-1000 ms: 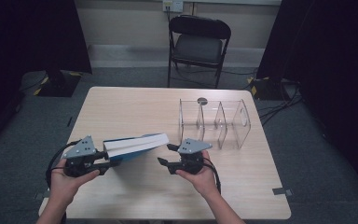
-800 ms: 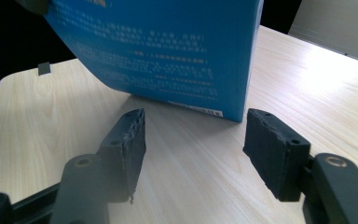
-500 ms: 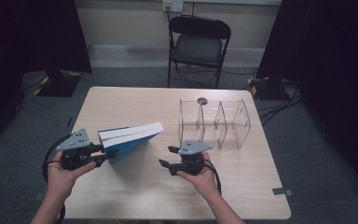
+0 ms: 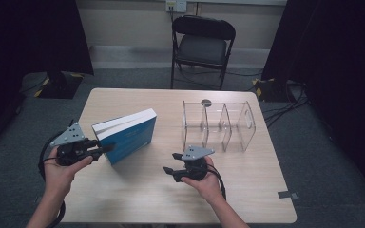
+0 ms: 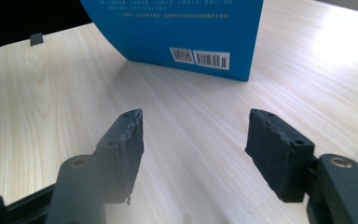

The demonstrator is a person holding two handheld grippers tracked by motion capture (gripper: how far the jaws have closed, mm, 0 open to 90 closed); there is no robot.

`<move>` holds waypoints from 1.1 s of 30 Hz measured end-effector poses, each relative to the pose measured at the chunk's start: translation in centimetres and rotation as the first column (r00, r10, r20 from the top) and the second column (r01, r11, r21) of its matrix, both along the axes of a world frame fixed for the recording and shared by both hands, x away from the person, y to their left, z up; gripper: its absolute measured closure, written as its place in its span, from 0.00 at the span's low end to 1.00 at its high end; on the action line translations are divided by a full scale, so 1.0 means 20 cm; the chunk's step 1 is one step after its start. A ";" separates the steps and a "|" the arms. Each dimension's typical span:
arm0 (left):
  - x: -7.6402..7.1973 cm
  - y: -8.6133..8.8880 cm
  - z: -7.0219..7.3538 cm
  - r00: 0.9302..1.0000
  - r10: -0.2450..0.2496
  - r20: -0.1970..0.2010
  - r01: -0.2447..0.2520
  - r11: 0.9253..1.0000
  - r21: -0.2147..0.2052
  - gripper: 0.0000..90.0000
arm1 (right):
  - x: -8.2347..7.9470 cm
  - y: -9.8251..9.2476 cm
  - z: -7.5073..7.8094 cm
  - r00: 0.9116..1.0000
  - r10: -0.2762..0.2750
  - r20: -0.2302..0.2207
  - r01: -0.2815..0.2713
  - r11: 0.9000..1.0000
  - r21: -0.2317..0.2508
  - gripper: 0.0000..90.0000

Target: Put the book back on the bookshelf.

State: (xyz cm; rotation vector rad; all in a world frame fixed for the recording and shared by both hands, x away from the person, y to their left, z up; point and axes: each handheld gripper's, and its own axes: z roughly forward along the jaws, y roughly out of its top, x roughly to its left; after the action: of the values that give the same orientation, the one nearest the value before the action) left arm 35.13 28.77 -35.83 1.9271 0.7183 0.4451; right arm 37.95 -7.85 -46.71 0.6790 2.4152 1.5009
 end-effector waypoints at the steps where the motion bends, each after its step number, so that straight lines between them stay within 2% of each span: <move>1: 0.00 0.00 0.00 1.000 0.006 -0.005 -0.006 1.000 -0.010 0.83 | 0.00 0.00 -0.01 1.000 0.001 -0.003 -0.001 1.000 -0.004 0.40; 9: 0.01 0.01 0.00 1.000 0.016 0.008 -0.016 1.000 -0.013 0.84 | 0.02 0.02 -0.03 1.000 0.006 -0.014 -0.007 1.000 -0.011 0.40; 19: 0.00 0.01 -0.01 0.999 0.024 0.026 -0.023 1.000 -0.002 0.84 | 0.04 0.05 -0.01 1.000 0.013 -0.005 -0.013 1.000 -0.009 0.40; 22: 0.00 0.01 -0.01 0.999 0.028 0.029 -0.027 1.000 -0.014 0.84 | 0.04 0.05 -0.01 1.000 0.016 -0.010 -0.016 1.000 -0.005 0.40; 33: -0.01 0.00 -0.01 0.998 0.036 0.044 -0.037 0.999 0.014 0.84 | 0.03 0.05 -0.02 1.000 0.015 -0.011 -0.015 1.000 -0.008 0.40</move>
State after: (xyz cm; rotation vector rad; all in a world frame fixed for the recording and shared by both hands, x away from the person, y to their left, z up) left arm 34.88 28.79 -36.03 1.9144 0.7243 0.5150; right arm 38.58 -6.79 -47.02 0.6705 2.4381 1.4955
